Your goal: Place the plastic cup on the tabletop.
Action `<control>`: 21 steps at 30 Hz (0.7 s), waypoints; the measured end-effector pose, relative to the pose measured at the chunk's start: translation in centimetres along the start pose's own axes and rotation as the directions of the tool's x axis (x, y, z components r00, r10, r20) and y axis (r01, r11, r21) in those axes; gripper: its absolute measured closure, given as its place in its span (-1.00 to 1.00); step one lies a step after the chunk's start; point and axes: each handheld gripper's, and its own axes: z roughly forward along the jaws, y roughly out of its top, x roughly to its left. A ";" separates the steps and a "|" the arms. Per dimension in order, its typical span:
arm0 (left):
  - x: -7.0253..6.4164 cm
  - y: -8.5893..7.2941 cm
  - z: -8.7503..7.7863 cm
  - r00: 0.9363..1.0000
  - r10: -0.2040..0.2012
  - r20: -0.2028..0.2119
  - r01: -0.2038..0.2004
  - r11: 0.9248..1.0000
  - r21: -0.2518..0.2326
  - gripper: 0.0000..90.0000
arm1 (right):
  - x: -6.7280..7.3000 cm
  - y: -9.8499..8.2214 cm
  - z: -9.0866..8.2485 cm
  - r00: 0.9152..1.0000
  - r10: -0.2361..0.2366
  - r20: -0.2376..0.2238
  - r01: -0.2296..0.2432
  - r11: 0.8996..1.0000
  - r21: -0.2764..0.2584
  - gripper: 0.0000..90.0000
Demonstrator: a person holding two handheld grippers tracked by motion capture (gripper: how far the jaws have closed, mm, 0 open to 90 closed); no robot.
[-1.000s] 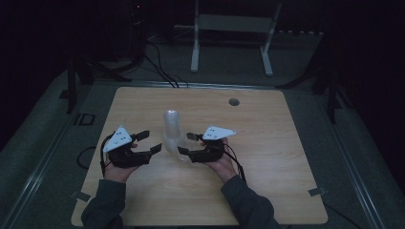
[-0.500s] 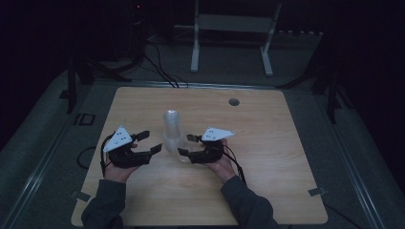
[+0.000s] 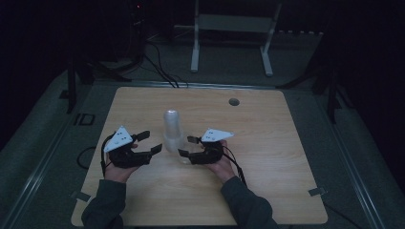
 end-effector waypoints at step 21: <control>0.0 0.0 0.1 1.000 -0.002 0.005 0.002 1.000 0.002 -0.35 | 0.0 -0.9 0.8 1.000 -0.017 0.015 0.017 1.000 0.018 -0.32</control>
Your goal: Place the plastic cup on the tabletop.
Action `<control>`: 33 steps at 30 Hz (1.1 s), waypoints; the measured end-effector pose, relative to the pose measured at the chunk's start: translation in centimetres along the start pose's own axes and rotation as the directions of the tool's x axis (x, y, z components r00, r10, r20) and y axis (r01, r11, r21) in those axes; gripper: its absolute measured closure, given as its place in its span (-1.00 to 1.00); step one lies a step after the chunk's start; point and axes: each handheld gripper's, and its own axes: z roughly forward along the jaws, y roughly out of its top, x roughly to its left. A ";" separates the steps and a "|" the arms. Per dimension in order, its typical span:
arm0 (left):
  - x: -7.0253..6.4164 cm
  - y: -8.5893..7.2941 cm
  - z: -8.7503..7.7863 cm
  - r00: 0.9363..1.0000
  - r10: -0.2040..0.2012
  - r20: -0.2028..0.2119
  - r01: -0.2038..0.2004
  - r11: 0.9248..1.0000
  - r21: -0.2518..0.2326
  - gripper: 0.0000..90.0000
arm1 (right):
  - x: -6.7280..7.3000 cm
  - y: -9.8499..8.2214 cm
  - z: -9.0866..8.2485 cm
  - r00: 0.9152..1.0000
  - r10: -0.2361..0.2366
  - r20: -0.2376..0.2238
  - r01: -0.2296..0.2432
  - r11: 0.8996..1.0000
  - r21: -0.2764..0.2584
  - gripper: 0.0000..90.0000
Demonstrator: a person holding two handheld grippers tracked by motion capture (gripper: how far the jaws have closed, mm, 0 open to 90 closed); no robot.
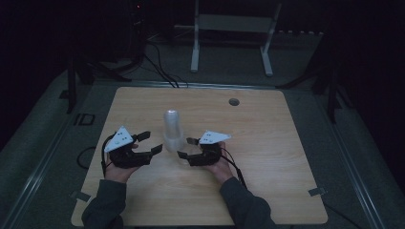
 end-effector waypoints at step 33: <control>0.0 -0.1 0.0 1.000 -0.004 0.007 0.004 1.000 0.000 -0.35 | 0.3 -1.1 0.5 1.000 -0.028 0.000 0.028 0.999 0.023 -0.37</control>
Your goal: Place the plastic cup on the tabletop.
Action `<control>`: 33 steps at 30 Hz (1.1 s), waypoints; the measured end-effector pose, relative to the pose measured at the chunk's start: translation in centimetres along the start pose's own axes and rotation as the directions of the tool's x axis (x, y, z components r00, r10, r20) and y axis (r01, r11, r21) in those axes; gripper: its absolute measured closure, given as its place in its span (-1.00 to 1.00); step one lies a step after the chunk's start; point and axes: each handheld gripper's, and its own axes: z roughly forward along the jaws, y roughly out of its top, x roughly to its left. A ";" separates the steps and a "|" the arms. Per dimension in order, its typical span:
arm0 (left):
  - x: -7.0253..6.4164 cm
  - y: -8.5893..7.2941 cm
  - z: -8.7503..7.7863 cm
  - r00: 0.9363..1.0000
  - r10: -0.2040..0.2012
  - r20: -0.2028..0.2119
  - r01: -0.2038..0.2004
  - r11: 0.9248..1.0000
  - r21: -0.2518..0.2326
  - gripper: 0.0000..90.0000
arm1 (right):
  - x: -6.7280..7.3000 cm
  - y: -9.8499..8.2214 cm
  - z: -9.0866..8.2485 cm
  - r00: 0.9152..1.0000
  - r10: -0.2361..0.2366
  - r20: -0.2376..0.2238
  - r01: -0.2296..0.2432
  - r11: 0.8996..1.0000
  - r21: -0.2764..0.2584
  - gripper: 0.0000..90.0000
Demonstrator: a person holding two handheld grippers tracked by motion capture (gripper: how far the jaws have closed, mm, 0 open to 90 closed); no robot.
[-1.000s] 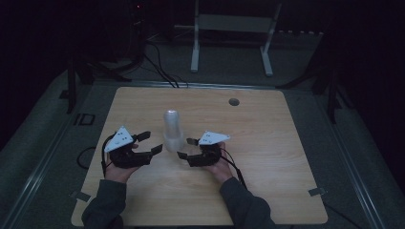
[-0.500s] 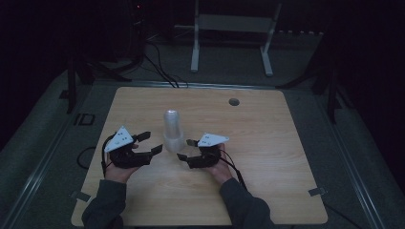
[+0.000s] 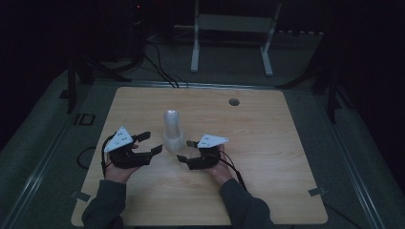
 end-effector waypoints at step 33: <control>0.0 -0.1 0.0 1.000 -0.002 0.003 0.002 1.000 0.003 -0.36 | 0.4 -0.5 0.1 1.000 -0.020 -0.018 0.021 0.998 0.067 -0.64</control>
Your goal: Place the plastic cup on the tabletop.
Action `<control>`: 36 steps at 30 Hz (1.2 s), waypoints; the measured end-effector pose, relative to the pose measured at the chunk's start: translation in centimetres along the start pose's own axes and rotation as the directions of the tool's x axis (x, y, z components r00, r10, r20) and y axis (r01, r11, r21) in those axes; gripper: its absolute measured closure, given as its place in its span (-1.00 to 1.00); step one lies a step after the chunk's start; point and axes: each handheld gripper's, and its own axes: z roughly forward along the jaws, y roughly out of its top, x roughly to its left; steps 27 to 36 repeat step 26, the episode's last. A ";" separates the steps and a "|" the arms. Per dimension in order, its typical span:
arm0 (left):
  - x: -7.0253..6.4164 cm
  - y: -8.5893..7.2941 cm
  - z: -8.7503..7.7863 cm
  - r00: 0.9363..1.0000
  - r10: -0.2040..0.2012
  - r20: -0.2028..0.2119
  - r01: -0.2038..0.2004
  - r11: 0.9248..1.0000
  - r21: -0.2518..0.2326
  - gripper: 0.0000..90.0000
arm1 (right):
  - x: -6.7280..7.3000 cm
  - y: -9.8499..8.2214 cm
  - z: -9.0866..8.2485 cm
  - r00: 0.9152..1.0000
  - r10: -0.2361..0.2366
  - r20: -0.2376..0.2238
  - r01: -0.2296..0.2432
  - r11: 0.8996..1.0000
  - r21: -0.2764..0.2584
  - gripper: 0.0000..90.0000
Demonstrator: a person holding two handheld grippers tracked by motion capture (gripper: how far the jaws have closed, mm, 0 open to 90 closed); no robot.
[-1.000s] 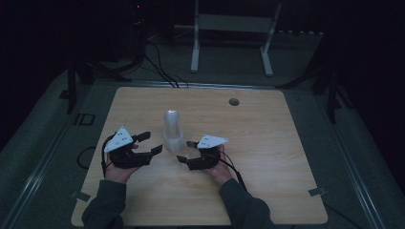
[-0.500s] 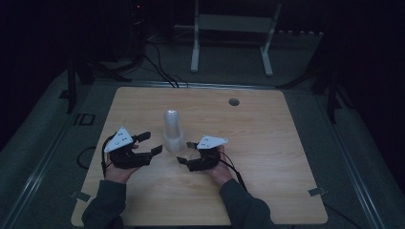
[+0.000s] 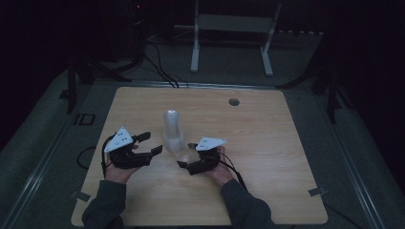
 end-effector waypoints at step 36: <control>0.2 -0.1 -0.1 1.000 -0.008 -0.012 0.008 1.000 -0.011 -0.36 | -0.3 -0.5 -0.8 1.000 -0.001 -0.007 0.001 1.000 0.015 -0.66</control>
